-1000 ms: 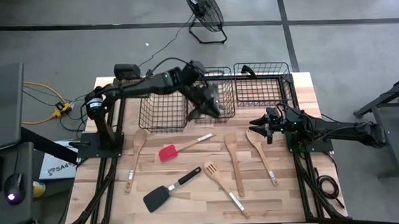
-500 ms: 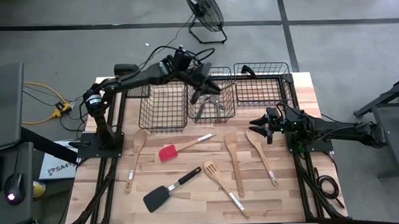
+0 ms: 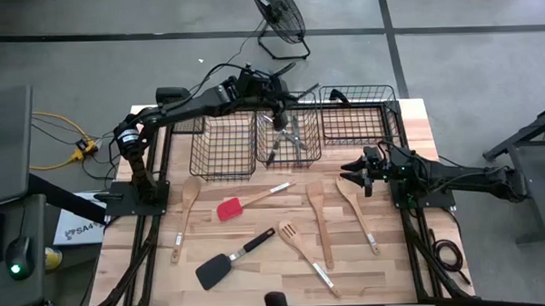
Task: Pick & Place Kitchen Items
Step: Put the silver knife into the middle wire basket
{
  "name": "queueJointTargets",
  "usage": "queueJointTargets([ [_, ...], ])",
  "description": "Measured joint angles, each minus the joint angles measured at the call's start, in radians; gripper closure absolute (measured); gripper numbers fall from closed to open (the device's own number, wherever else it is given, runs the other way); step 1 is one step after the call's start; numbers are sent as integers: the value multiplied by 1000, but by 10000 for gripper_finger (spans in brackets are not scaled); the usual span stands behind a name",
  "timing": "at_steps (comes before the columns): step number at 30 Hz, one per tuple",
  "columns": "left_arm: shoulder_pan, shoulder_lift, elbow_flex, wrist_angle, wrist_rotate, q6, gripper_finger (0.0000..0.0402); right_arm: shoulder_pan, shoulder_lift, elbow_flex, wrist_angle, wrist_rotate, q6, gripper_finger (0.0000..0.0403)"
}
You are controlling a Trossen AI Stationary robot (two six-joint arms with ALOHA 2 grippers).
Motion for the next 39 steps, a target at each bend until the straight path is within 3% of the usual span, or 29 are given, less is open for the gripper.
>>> queueJointTargets([
  [3,0,15,0,14,-97,-69,364,0,0,0,0,0,0,252],
  [10,7,74,0,-26,-180,-289,364,0,0,0,0,0,0,252],
  [21,29,143,0,-96,-168,-578,364,0,0,0,0,0,0,252],
  [32,25,163,0,-263,-144,-623,364,0,0,0,0,0,0,252],
  [39,-1,186,0,-253,-138,-649,364,0,0,0,0,0,0,252],
])
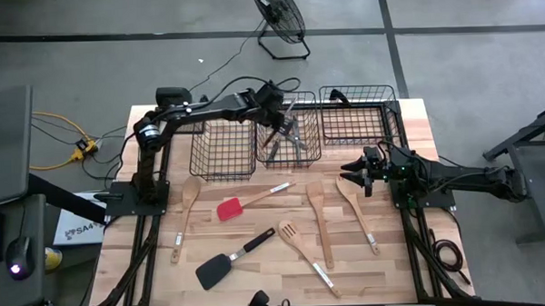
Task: Pick & Place Kitchen Items
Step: Put the silver knife into the middle wire basket, then put the wooden serving spoon into the left wire basket
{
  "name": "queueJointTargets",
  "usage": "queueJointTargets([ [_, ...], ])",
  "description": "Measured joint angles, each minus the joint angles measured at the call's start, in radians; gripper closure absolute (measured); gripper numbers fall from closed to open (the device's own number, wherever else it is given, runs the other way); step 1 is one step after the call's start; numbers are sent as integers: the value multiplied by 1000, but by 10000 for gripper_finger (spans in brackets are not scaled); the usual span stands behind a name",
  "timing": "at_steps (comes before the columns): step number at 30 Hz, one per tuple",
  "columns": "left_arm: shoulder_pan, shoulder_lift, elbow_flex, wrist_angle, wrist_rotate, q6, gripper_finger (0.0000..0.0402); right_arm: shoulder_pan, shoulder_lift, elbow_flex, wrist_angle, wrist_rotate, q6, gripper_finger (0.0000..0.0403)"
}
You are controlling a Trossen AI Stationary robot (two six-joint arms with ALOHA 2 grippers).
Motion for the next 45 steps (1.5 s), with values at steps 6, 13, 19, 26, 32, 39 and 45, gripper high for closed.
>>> queueJointTargets([
  [6,-24,19,2,32,-2,-29,364,0,0,0,0,0,0,252],
  [13,-36,50,3,58,-14,-29,364,0,0,0,0,0,0,252],
  [19,-38,63,3,84,-38,-34,364,0,0,0,0,0,0,252],
  [26,-52,64,2,82,-35,-2,364,0,0,0,1,0,0,252],
  [32,-58,65,1,76,-29,24,364,0,0,0,1,0,0,252],
  [39,-58,65,1,75,-30,22,333,0,0,0,1,0,0,252],
  [45,-58,65,0,75,-30,19,327,0,0,0,1,0,0,252],
])
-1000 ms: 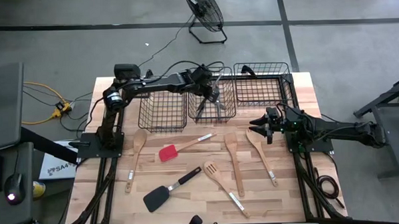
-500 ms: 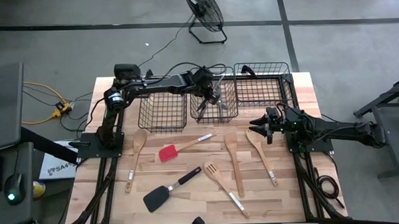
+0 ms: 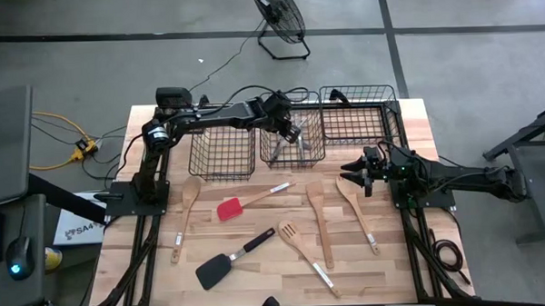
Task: Pick & Place Kitchen Items
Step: Put the wooden serving spoon into the left wire basket
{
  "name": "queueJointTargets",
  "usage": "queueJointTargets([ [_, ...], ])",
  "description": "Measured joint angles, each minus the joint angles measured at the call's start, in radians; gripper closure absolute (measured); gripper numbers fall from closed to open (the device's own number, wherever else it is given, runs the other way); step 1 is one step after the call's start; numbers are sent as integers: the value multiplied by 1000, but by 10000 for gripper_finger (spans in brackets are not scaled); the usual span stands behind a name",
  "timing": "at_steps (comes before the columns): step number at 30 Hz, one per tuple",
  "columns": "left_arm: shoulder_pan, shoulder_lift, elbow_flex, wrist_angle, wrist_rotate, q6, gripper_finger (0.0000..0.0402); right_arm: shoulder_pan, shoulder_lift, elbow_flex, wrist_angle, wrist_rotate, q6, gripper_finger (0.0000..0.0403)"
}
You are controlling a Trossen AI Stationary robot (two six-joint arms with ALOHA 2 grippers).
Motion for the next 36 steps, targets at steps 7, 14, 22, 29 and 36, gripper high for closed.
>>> queueJointTargets([
  [7,0,0,0,0,0,3,361,0,0,0,0,0,0,252],
  [14,-3,-7,22,-31,18,63,398,0,0,0,0,0,0,252],
  [22,-39,-28,119,-143,5,221,401,0,0,0,0,0,0,252],
  [29,-70,-105,156,-369,-35,383,401,0,0,0,0,0,0,252],
  [36,-67,-213,158,-594,-57,399,401,0,0,0,0,0,0,252],
])
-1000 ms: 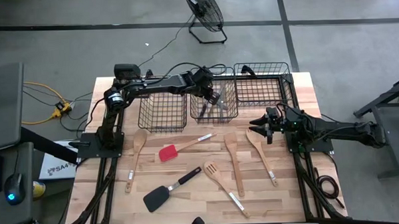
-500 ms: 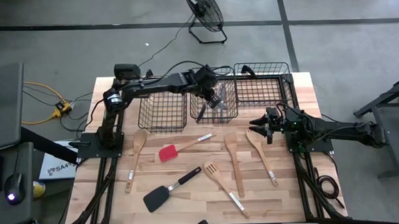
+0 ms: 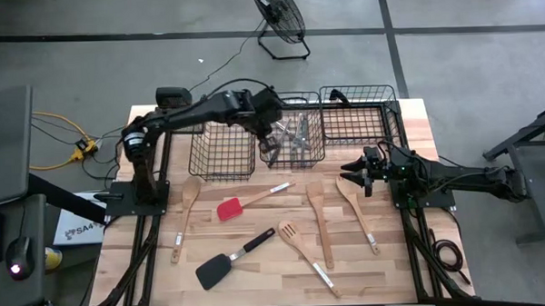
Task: Pick & Place Kitchen Items
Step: Put the wooden serving spoon into the left wire basket
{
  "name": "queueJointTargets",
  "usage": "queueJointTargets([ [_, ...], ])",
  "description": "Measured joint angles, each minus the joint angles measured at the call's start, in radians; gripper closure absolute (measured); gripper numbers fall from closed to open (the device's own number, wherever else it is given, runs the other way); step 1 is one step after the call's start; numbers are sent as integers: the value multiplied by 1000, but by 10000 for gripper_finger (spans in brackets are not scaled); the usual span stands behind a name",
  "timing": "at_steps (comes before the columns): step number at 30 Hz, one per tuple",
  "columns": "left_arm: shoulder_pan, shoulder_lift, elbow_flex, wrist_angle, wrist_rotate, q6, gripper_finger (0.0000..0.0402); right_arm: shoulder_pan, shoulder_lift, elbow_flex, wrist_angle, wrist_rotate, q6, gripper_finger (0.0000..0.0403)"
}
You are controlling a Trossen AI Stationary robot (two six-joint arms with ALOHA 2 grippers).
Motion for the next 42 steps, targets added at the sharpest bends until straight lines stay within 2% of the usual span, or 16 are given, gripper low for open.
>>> queueJointTargets([
  [7,-30,-92,2,-153,-65,-6,402,0,0,0,0,0,0,252],
  [12,-94,-133,-7,-268,-125,-49,401,0,0,0,0,0,0,252],
  [20,-221,-253,-201,-259,-140,-163,401,0,0,0,0,0,0,252],
  [28,-383,-406,-405,-238,-201,-416,401,0,0,0,0,0,0,252],
  [33,-473,-490,-514,-246,-258,-676,401,0,0,0,0,0,0,252],
  [42,-593,-544,-675,-368,-256,-1109,401,0,0,0,0,0,0,252],
])
